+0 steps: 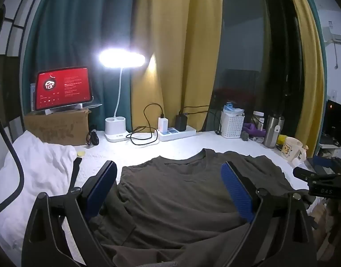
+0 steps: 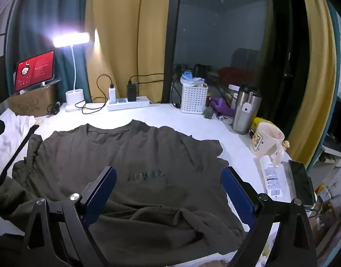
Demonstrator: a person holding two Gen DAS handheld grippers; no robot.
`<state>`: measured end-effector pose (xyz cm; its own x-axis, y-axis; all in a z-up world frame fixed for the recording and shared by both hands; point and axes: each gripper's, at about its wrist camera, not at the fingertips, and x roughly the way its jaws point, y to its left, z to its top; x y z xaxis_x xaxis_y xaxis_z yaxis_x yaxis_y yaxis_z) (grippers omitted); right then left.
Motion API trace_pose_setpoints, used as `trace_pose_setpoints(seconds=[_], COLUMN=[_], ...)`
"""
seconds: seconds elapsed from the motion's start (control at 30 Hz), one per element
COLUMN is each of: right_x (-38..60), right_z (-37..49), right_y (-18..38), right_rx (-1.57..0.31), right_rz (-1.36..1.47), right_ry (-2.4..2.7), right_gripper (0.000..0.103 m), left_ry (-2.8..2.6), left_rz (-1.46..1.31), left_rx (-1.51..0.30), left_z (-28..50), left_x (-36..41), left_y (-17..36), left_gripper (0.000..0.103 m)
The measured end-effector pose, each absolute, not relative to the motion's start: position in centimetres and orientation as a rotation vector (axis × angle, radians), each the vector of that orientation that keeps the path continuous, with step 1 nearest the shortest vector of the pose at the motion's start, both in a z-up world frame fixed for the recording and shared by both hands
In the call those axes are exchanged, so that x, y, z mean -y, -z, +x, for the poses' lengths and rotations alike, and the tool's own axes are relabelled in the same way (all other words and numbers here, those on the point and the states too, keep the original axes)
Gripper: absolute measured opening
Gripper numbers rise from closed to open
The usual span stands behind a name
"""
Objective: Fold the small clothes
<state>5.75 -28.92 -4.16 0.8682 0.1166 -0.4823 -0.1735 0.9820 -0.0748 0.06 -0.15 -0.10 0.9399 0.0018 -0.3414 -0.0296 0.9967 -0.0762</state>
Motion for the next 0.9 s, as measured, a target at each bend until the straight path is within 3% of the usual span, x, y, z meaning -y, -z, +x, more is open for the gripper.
trace_pose_setpoints(seconds=[0.9], right_x=[28.4], right_z=[5.7], right_y=[4.3], right_rx=[-0.510], right_rz=[-0.110], right_ry=[-0.168], right_gripper=[0.096], left_ry=[-0.018], left_rz=[-0.100], left_rx=[-0.337], left_z=[-0.1], left_x=[-0.3], left_y=[-0.3], left_gripper=[0.094])
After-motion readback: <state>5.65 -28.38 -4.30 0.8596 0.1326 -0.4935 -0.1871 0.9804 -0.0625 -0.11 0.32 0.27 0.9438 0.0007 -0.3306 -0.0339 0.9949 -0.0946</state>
